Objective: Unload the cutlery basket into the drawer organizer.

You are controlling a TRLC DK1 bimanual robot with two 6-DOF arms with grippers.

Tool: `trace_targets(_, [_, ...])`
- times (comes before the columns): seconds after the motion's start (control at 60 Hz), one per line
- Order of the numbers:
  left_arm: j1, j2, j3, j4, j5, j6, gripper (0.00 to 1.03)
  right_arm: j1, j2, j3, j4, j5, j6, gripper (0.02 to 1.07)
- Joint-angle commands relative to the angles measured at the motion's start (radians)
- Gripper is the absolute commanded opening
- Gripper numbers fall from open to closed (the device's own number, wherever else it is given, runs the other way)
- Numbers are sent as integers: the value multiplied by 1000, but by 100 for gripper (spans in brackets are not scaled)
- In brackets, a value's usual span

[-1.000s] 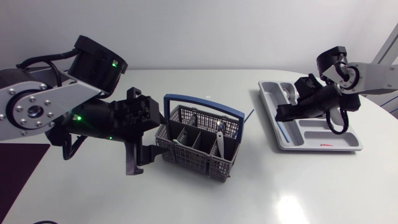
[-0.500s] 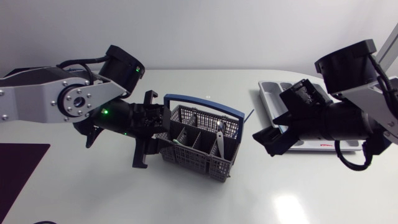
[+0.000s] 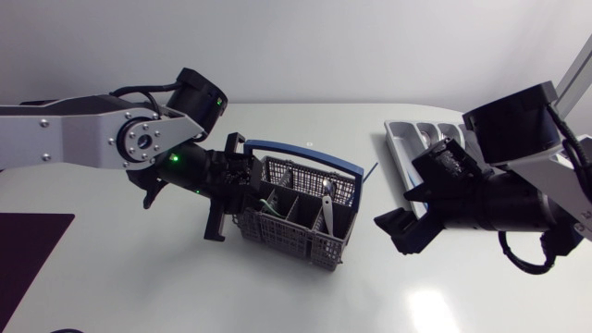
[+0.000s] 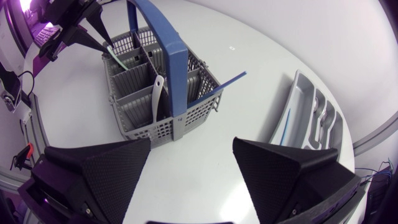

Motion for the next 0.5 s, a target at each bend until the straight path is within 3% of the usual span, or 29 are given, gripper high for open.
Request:
trace_targets(0.0, [-3, 23, 19, 3, 11, 46, 10, 8, -9, -30, -1, 12, 12, 98])
trace_targets(0.283, [-36, 44, 18, 3, 11, 53, 10, 8, -17, -56, 12, 12, 8, 98])
trace_targets(0.317, [-42, 46, 18, 3, 11, 56, 4, 8, -19, -57, 12, 12, 8, 98])
trace_targets(0.483, [-49, 41, 22, 0, 11, 51, 4, 8, -25, -68, 15, 12, 3, 98])
